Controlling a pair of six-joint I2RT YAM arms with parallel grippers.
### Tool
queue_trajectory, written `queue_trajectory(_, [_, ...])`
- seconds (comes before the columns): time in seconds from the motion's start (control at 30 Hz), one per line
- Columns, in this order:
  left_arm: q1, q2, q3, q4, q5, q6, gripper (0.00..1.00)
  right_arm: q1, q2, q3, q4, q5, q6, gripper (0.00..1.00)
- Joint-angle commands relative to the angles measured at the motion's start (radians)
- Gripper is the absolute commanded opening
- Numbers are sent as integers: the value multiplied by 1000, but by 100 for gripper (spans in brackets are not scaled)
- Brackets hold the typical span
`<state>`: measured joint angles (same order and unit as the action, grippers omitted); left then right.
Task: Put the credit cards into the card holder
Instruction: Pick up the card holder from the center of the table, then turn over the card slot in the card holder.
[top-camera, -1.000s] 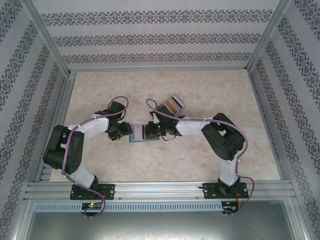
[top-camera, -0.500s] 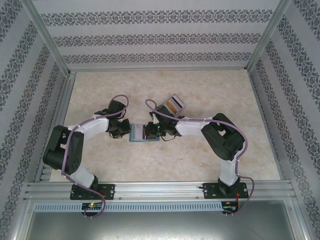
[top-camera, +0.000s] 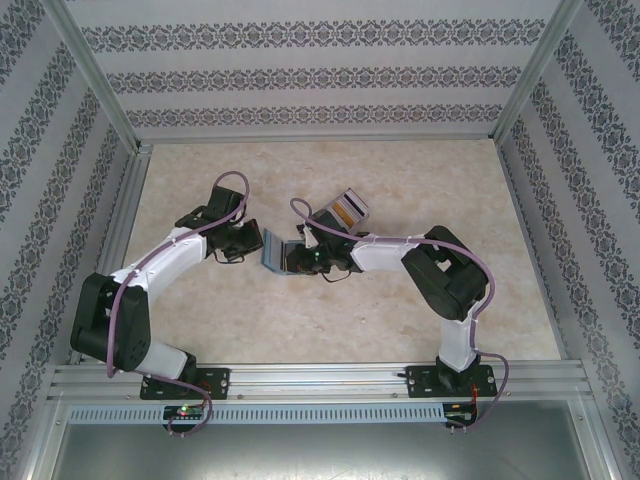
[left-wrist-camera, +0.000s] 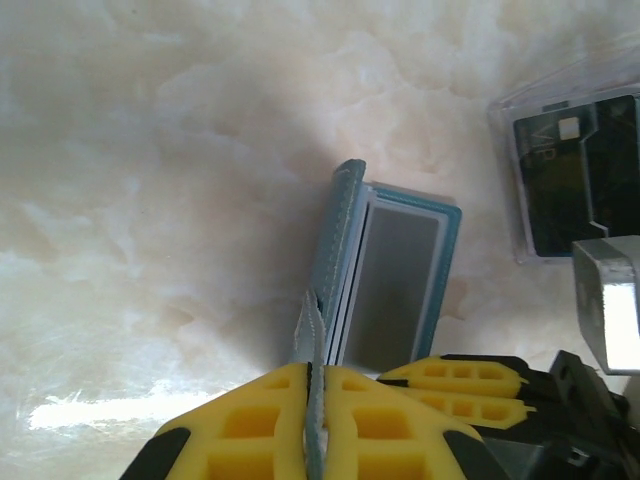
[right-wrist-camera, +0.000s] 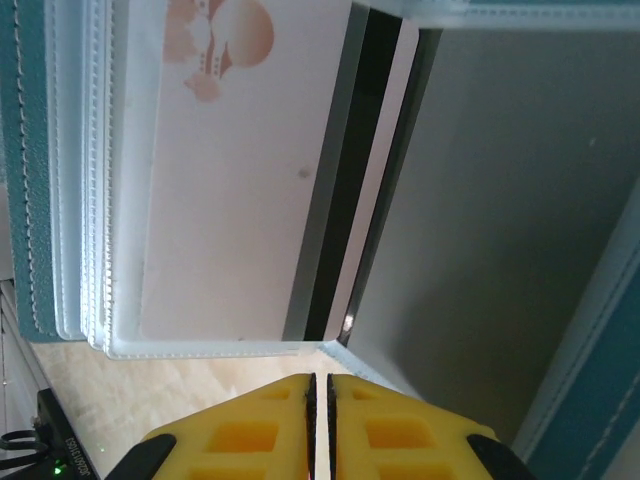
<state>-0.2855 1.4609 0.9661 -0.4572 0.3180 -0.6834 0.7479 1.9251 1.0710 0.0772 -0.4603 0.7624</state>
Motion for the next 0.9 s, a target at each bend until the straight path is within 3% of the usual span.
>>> queue_trajectory(0.0, [12, -19, 21, -19, 44, -17, 0, -8, 14, 16, 28, -26, 12, 16])
queue_trajectory(0.2, [12, -7, 17, 0, 76, -28, 0, -24, 0, 15, 40, -60, 16, 18])
queue_trajectory(0.47, [10, 19, 32, 5, 82, -25, 0, -34, -33, 63, 4, -75, -18, 40])
queue_trajectory(0.7, [10, 16, 28, -6, 72, -19, 0, -28, 6, 100, -12, -84, -32, 50])
queue_trajectory(0.87, [10, 15, 23, -1, 76, -24, 0, -28, 48, 124, -16, -92, -27, 51])
